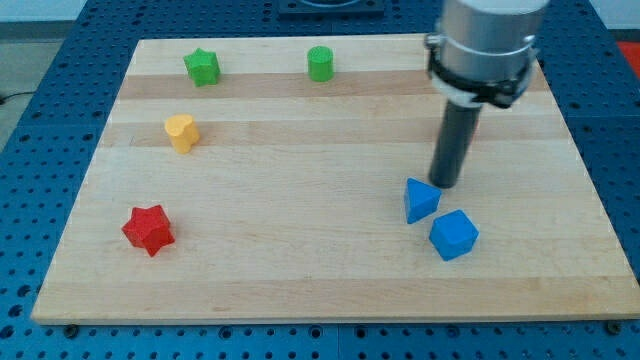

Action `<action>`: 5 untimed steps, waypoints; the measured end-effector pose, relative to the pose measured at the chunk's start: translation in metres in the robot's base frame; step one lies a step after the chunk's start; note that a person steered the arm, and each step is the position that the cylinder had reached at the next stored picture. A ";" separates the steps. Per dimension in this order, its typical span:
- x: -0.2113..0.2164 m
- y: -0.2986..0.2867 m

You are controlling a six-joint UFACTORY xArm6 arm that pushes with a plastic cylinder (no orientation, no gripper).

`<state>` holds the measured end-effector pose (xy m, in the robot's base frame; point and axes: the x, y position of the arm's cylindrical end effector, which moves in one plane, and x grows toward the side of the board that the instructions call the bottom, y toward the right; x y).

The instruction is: Place the blue blocks in a horizontal line

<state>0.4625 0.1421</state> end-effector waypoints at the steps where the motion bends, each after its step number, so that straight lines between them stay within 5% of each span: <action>1: 0.022 0.019; 5: 0.047 -0.029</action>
<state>0.5095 0.1129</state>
